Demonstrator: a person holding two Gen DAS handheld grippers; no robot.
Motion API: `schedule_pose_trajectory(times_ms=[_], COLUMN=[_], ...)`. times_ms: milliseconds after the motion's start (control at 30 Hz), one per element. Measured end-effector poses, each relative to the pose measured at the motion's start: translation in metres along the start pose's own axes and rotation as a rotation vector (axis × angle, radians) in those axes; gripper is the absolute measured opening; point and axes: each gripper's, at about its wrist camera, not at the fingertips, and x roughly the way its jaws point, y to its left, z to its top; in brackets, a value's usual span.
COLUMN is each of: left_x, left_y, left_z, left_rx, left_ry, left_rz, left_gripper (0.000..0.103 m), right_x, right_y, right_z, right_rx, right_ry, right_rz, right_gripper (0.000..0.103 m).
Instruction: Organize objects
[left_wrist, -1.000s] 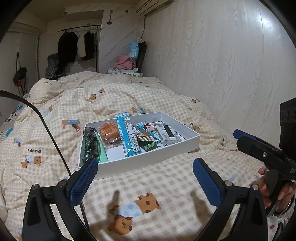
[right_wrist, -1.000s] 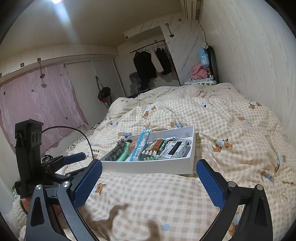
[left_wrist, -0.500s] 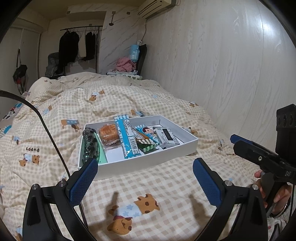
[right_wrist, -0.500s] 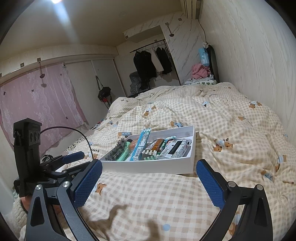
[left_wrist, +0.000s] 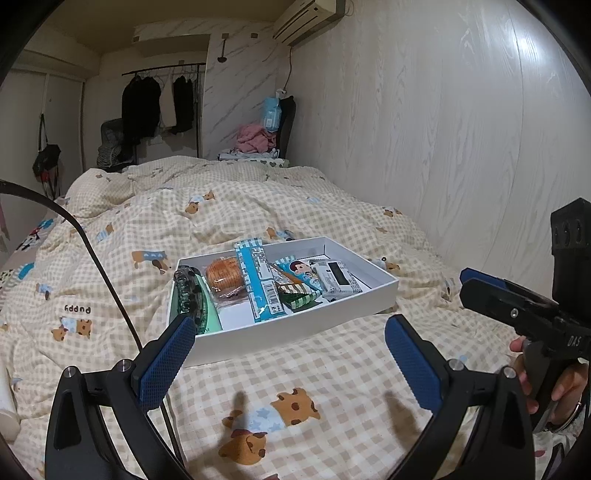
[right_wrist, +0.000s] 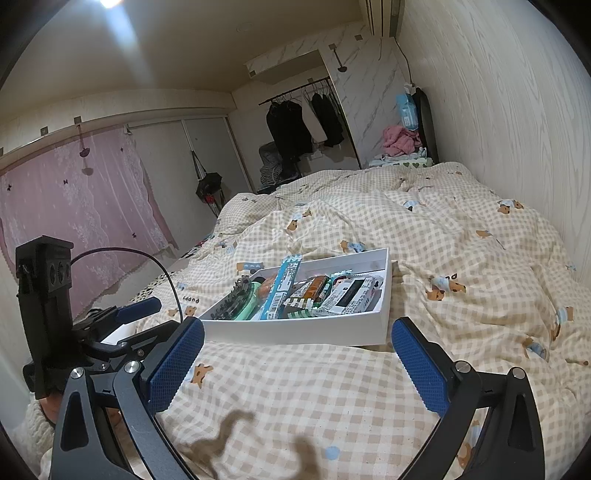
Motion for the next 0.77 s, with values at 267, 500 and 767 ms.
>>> schedule_pose_trajectory(times_ms=[267,500,767], left_x=[0.002,0.002,-0.002], left_y=[0.001,0.004,0.015], left_z=[0.000,-0.001,0.001], left_rx=[-0.007,-0.025,-0.074], left_ry=[0.009,0.010,-0.011], left_rz=[-0.009,0.003,-0.041], left_gripper=[0.103,0.103,0.103], right_x=[0.000,0.000,0.000], right_y=[0.000,0.000,0.000], right_z=[0.000,0.000,0.000], right_rx=[0.000,0.001,0.005], right_ry=[0.000,0.000,0.001], right_rz=[0.000,0.000,0.003], right_gripper=[0.102,0.102,0.102])
